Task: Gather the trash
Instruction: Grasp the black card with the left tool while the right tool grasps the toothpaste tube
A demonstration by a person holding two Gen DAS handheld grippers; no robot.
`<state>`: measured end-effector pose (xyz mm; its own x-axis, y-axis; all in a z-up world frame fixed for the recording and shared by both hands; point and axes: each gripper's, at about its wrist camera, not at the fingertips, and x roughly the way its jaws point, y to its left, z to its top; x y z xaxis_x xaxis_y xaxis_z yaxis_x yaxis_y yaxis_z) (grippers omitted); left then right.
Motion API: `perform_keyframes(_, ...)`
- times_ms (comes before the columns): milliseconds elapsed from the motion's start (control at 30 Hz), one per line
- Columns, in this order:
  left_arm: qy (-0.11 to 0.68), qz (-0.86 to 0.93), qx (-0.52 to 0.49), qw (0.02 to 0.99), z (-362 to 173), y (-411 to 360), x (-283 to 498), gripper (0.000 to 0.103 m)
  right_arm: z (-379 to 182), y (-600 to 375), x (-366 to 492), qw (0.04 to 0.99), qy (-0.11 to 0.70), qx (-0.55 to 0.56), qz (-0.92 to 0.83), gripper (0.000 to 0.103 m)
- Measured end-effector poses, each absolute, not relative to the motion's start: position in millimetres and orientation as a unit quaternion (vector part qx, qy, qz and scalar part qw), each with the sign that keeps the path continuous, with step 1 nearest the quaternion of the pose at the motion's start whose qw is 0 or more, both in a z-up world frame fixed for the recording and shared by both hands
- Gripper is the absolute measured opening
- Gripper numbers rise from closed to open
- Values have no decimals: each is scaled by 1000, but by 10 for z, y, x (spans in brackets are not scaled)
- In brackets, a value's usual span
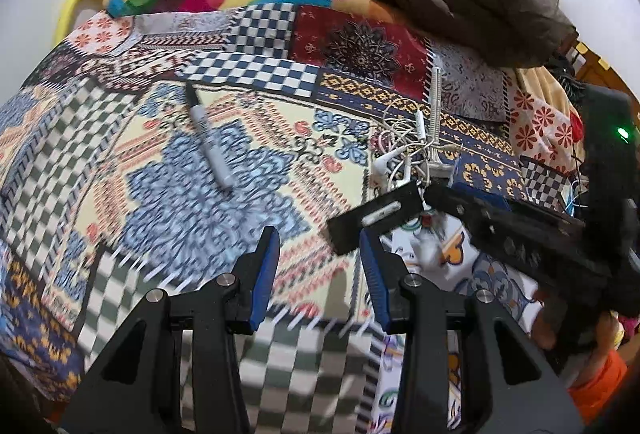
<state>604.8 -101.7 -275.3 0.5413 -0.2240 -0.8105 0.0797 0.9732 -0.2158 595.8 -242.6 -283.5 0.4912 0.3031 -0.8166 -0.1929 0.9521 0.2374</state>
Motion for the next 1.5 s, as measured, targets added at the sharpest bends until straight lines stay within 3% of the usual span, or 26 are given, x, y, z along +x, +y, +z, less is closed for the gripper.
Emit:
perform_keyframes(300, 469, -128, -78, 870, -2800, -1266, 6328, 41, -2832, -2695, 5741, 848, 500, -11, 176, 20)
perform_keyframes(600, 495, -146, -56, 855, -2925, -1483, 6231, 41, -2786, -2908, 5565, 830, 520, 4, 203, 20)
perform_keyframes(767, 489, -135, 9, 862, -2941, -1661, 5979, 41, -2801, -2912, 5438, 832, 520, 5, 196, 20)
perform_keyframes(967, 471, -116, 54, 873, -2967, -1771, 5922, 41, -2860, -2887, 5389, 843, 506, 2, 183, 28)
perform_keyframes(1100, 457, -110, 40, 882, -2982, -1747, 5988, 36, -2871, -2845, 5410, 851, 494, 0, 177, 29)
perform_keyframes(1133, 454, -111, 40, 883, -2984, -1753, 5998, 31, -2875, -2817, 5417, 855, 489, -7, 173, 29)
perform_keyframes(1300, 447, -105, 27, 888, -2986, -1770, 5925, 26, -2897, -2645, 5357, 867, 470, -65, 152, 24)
perform_keyframes(1500, 455, -125, 36, 881, -2934, -1862, 5736, 25, -2899, -2648, 5309, 864, 476, -51, 156, 24)
